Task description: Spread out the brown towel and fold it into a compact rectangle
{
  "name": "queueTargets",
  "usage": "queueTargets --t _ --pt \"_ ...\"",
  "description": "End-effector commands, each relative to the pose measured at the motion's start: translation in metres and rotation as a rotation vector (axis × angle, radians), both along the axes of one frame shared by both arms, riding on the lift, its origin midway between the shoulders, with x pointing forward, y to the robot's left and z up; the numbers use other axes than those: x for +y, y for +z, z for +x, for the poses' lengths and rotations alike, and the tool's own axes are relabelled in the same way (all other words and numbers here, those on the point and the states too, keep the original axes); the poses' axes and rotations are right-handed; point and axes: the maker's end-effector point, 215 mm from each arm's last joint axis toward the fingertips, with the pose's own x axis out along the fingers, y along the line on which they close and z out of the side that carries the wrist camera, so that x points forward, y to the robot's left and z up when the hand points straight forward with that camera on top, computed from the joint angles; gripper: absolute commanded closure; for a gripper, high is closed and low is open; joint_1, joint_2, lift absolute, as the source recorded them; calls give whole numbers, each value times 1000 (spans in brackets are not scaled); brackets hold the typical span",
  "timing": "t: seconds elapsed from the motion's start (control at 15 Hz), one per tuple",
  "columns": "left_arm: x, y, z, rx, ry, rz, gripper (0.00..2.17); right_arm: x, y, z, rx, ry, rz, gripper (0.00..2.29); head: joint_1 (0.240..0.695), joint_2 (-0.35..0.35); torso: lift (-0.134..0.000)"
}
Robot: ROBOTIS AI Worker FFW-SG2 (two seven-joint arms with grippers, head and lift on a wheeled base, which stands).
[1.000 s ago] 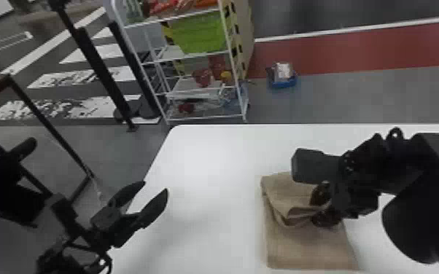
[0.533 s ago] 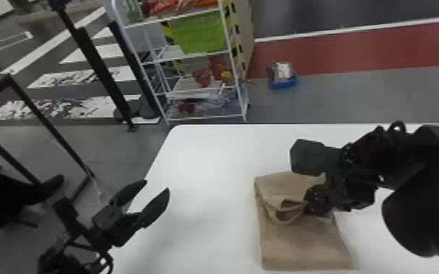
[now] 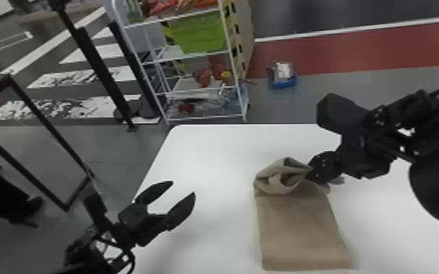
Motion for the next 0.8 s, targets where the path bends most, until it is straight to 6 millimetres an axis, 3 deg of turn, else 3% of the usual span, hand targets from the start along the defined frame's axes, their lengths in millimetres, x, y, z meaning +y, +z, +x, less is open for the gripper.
queueTargets --t 0.0,0.2,0.53,0.73 --pt "-20 -9 9 15 -9 11 49 4 18 12 -5 -6 60 1659 695 350 -124" --pt "-30 -14 27 28 19 33 49 4 29 18 -8 -19 92 1656 695 350 -124" --pt "-70 -31 60 62 17 82 49 1 36 19 -5 -31 122 1656 695 337 -124" --pt "-78 -42 59 97 -8 90 49 3 40 16 -8 -33 132 1656 695 306 -124"
